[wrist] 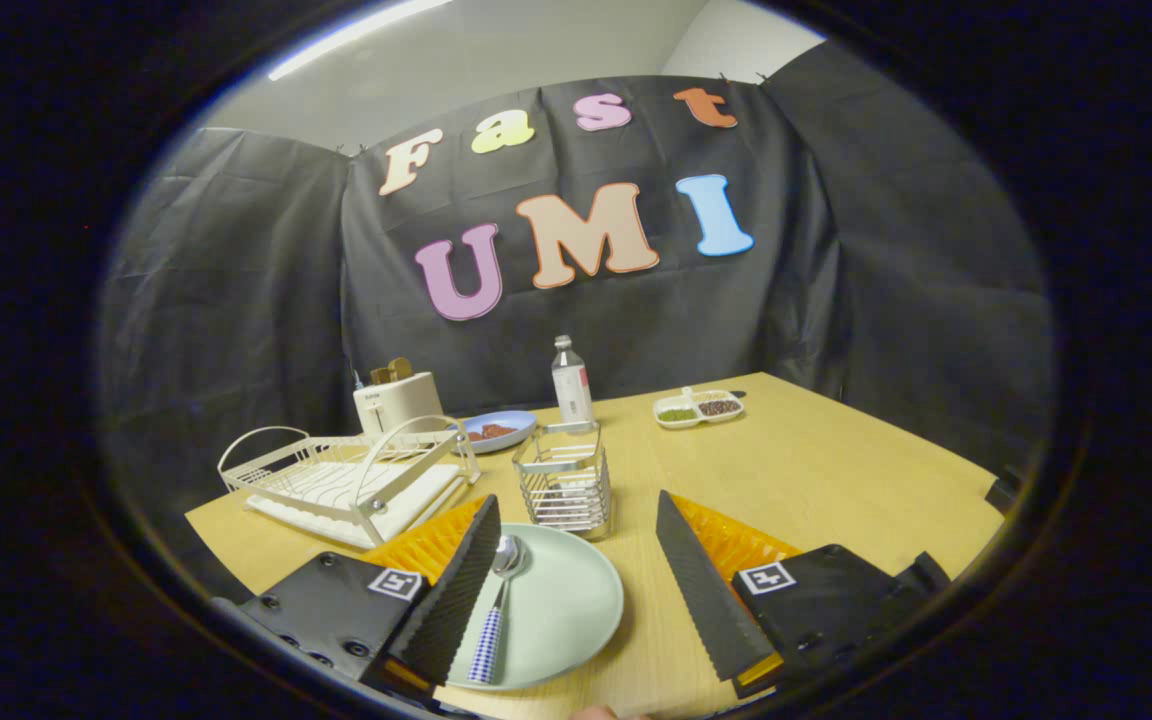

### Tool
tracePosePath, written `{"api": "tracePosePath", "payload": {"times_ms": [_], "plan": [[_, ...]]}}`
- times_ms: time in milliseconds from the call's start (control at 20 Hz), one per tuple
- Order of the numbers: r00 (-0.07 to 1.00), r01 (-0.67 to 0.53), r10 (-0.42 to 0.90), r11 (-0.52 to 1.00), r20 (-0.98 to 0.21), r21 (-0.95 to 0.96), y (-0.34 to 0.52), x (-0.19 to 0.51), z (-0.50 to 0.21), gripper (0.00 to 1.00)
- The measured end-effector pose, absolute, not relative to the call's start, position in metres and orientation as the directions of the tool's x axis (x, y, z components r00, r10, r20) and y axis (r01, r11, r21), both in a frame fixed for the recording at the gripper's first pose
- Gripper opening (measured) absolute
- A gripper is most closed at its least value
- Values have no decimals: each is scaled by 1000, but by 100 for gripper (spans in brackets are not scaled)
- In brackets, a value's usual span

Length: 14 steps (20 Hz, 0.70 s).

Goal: Take the plate from the dish rack, then take the spoon from the basket and place it into the plate.

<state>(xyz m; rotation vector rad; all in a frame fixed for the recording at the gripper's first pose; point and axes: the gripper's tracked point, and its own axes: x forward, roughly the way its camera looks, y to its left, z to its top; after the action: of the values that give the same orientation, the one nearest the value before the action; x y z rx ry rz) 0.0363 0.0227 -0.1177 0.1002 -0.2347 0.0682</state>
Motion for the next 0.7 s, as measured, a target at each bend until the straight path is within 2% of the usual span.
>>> {"api": "tracePosePath", "payload": {"times_ms": [350,700], "plan": [[949,38,-48,999,313,39,5,13,-56,98],[959,6,-11,1000,282,21,16,-3,-10,98]]}}
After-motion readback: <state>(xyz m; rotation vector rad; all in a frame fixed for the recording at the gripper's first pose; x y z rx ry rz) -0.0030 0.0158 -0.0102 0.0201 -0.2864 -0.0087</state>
